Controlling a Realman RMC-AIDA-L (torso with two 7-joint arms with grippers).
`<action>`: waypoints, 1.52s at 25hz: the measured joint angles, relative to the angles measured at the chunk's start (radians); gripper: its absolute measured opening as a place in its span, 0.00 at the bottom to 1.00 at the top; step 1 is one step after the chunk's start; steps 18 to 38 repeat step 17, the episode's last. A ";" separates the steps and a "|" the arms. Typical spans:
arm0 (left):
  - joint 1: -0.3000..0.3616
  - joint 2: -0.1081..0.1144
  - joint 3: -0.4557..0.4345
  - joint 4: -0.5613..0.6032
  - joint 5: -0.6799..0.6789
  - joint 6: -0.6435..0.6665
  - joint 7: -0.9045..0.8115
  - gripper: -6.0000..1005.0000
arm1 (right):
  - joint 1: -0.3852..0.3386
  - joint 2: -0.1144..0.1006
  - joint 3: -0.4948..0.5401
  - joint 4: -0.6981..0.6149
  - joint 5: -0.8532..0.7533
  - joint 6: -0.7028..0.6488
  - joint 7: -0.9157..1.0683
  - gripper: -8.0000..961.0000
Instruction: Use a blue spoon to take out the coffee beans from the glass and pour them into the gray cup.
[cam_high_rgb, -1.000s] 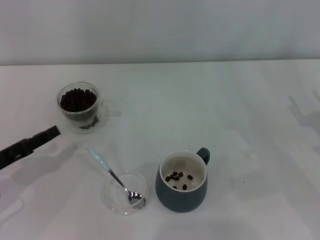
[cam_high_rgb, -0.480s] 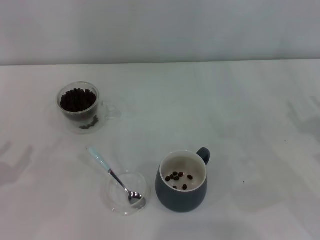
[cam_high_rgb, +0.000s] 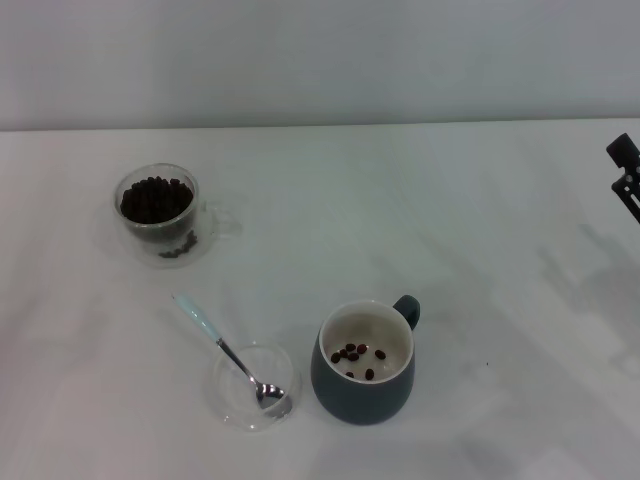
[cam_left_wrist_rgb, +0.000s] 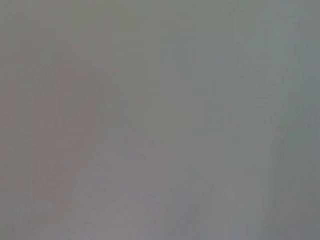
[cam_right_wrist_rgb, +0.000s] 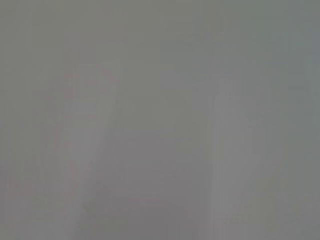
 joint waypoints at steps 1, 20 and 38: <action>-0.001 0.000 -0.003 -0.019 -0.026 0.002 0.036 0.65 | 0.000 0.000 -0.004 -0.001 0.000 -0.004 0.006 0.76; -0.101 0.000 -0.008 -0.262 -0.311 0.005 0.394 0.65 | 0.012 0.000 -0.025 -0.011 0.001 0.019 0.042 0.76; -0.101 0.000 -0.008 -0.262 -0.311 0.005 0.394 0.65 | 0.012 0.000 -0.025 -0.011 0.001 0.019 0.042 0.76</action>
